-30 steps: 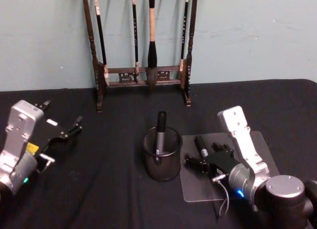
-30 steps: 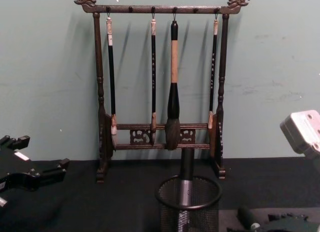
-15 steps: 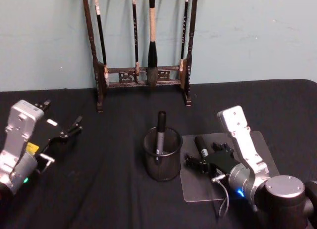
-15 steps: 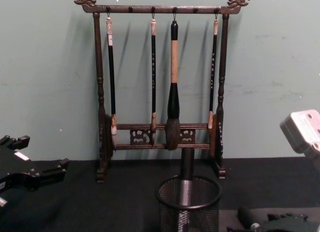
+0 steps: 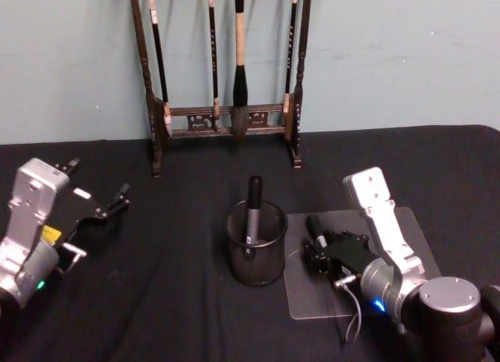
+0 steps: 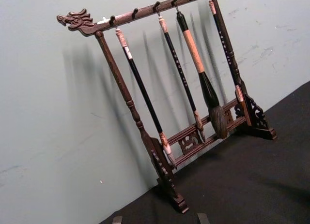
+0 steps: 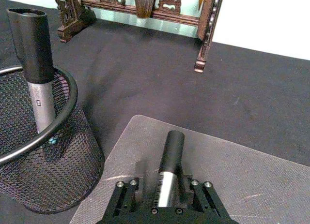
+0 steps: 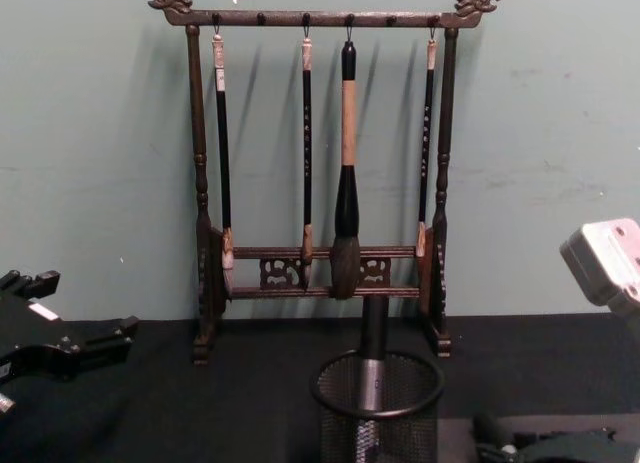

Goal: Pick up the water-based marker from the table and place it into the pen holder.

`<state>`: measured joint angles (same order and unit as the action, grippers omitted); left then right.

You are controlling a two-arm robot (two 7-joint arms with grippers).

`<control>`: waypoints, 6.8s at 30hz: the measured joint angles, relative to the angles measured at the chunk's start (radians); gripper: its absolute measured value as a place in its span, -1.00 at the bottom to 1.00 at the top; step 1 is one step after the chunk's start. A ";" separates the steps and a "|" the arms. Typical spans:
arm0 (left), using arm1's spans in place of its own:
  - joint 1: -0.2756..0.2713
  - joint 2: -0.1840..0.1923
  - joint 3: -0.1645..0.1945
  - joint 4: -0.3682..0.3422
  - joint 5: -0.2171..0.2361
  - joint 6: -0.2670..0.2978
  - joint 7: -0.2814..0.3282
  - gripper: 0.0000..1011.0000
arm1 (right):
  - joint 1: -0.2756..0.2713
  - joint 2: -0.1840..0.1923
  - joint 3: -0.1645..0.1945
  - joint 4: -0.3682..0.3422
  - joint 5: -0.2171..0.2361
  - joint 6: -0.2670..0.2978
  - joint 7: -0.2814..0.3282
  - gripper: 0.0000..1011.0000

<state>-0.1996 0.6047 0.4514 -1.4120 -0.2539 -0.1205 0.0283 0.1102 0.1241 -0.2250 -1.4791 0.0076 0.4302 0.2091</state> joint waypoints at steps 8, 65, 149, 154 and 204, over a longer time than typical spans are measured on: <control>0.000 0.000 0.000 0.000 0.000 0.000 0.000 0.98 | 0.000 0.000 0.000 0.000 0.000 0.000 0.000 -0.57; 0.000 0.000 0.000 0.000 0.000 0.000 0.000 0.98 | 0.120 0.036 -0.068 -0.034 0.205 -0.363 0.144 -0.59; 0.000 0.000 0.000 0.000 0.000 0.000 0.000 0.98 | 0.154 0.126 -0.225 -0.012 0.364 -0.389 0.192 0.20; 0.000 0.000 0.000 0.000 0.000 0.000 0.000 0.98 | 0.154 0.126 -0.225 -0.012 0.364 -0.389 0.192 0.62; 0.000 0.000 0.000 0.000 0.000 0.000 0.000 0.98 | 0.069 0.064 -0.031 0.084 0.137 -0.361 -0.079 0.98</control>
<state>-0.1995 0.6047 0.4514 -1.4120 -0.2539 -0.1205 0.0283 0.1790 0.1881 -0.2556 -1.3951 0.1442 0.0691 0.1300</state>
